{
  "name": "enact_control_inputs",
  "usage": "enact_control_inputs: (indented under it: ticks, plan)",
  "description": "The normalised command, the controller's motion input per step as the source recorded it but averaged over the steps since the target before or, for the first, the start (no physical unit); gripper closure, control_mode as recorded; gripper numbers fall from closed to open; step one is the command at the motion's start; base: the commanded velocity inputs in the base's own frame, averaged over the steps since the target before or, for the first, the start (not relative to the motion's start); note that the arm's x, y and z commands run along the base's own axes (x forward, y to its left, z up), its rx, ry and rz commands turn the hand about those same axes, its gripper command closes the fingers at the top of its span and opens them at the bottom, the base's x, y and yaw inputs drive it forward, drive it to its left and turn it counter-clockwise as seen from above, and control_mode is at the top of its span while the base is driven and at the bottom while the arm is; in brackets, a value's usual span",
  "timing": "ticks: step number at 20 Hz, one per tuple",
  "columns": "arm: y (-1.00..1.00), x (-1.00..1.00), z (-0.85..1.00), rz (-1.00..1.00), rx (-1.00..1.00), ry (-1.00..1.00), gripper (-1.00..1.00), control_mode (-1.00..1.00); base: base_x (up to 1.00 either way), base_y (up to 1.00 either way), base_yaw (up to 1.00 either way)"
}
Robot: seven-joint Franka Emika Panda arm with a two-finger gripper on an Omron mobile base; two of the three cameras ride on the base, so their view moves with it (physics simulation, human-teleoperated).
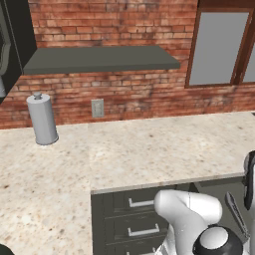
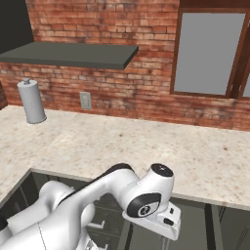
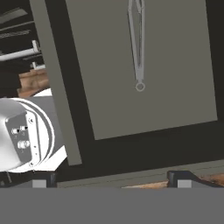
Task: Take the tongs from the drawer on the right and place them on the dining counter next to the tray containing the kebab skewer.
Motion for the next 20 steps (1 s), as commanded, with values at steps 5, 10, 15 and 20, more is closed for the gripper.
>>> enact_control_inputs:
  ticks: [5, 10, 15, 20]
  plan:
    - [0.21, 0.0, 0.0, 0.0, -0.06, -0.11, -1.0, -1.0, 0.0, 0.0, 0.0]
    - [0.31, 0.13, -0.01, 0.0, -0.05, 0.01, -1.0, -1.0, 0.0, 0.0, 0.0]
    - [0.02, 0.02, -0.01, 0.0, 0.0, 0.0, -1.0, -1.0, 0.0, 0.0, 0.0]
    - [0.0, 0.0, 0.0, 0.0, 0.0, 0.0, -1.0, -1.0, 0.0, 0.0, 0.0]
